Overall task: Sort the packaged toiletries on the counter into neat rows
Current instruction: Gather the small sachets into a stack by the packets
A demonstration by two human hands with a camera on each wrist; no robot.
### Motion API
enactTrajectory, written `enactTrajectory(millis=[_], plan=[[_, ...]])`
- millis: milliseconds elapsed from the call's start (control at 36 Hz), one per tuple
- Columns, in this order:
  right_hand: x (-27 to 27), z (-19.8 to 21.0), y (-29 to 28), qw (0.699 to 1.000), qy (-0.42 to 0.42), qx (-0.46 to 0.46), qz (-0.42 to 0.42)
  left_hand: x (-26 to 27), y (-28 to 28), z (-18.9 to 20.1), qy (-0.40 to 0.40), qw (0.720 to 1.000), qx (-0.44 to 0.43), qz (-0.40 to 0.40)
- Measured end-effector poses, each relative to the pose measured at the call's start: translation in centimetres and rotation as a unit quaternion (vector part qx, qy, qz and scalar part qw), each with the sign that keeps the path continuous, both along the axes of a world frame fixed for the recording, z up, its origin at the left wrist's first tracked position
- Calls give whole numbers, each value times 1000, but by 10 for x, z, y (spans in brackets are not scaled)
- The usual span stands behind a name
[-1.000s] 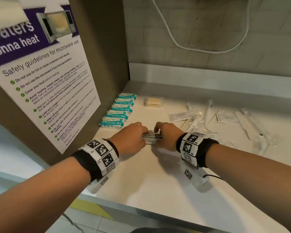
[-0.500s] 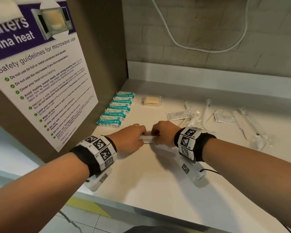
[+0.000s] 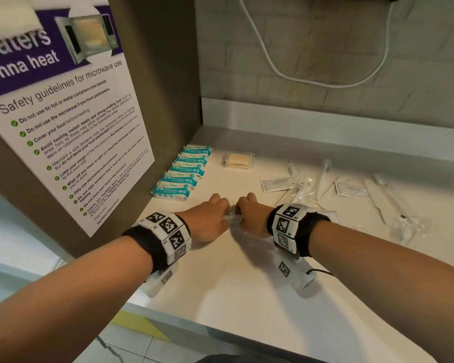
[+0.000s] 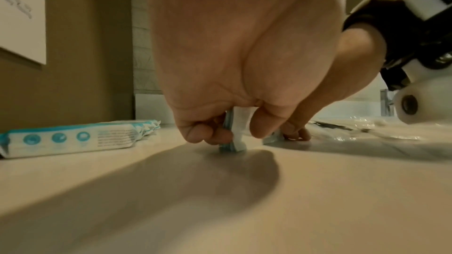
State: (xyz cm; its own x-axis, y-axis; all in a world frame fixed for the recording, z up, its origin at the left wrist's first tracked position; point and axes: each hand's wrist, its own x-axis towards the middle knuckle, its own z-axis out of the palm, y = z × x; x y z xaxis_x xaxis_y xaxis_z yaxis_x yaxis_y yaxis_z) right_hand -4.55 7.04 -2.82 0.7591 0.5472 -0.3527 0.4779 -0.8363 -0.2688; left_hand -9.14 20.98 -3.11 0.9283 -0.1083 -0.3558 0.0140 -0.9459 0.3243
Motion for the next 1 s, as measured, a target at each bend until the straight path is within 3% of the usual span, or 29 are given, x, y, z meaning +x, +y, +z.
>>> enactTrajectory(millis=[167, 278, 417, 611, 805, 1000], plan=[[9, 7, -8, 999, 18, 40, 7, 3, 5, 2, 14, 998, -45, 29], [20, 16, -14, 996, 24, 81, -24, 9, 15, 6, -23, 993, -97, 68], [42, 27, -15, 988, 25, 135, -66, 25, 18, 17, -74, 969, -176, 159], [76, 36, -10, 969, 88, 193, -124, 59, 24, 27, -85, 940, -255, 209], [94, 30, -2, 951, 118, 217, -186, 84, 27, 22, -89, 942, -217, 239], [107, 21, 6, 957, 95, 187, -202, 107, 30, 6, -86, 941, -184, 271]])
